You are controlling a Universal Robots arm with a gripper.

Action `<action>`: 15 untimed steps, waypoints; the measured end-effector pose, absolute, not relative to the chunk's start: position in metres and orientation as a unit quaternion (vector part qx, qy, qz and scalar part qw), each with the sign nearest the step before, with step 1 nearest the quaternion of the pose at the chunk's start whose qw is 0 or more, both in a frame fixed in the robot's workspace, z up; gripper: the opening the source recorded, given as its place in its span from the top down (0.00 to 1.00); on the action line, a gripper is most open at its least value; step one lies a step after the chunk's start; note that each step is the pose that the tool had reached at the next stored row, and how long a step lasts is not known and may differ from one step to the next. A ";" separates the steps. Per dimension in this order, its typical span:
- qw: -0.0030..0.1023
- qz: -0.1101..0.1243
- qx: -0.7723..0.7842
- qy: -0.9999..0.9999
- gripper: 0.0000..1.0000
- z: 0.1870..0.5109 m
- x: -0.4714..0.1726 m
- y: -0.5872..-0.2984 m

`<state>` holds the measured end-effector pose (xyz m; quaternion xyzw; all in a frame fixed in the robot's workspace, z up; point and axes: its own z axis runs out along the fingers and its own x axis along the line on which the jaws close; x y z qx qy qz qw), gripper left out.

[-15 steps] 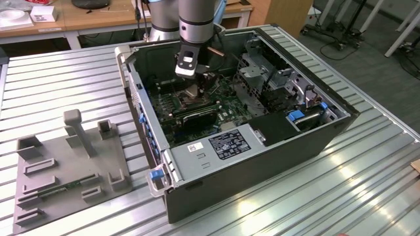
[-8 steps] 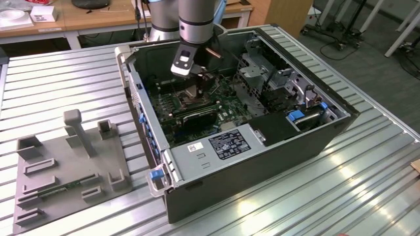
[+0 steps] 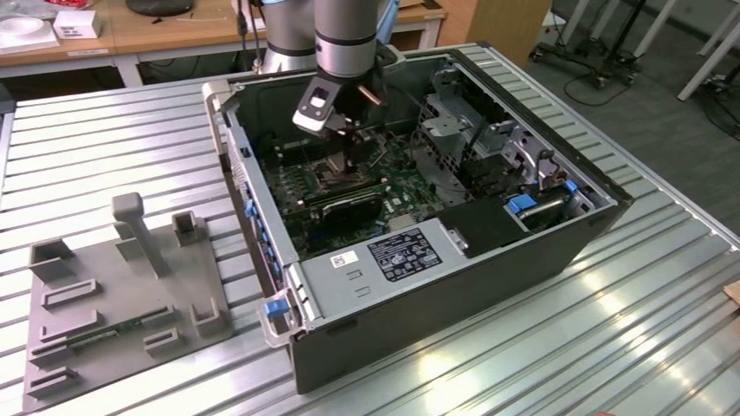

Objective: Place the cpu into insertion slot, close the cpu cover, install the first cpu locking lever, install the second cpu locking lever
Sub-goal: 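Place the cpu into insertion slot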

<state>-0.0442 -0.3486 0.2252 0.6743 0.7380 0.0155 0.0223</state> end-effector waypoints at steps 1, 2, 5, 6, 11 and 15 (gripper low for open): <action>0.022 0.015 0.680 0.733 0.46 0.225 -0.044 -0.349; 0.023 0.015 0.686 0.727 0.46 0.225 -0.044 -0.349; 0.023 0.015 0.696 0.717 0.46 0.225 -0.045 -0.349; 0.023 0.015 0.696 0.717 0.46 0.225 -0.045 -0.349; 0.021 0.017 0.696 0.717 0.46 0.225 -0.045 -0.348; 0.019 0.019 0.697 0.717 0.46 0.225 -0.045 -0.348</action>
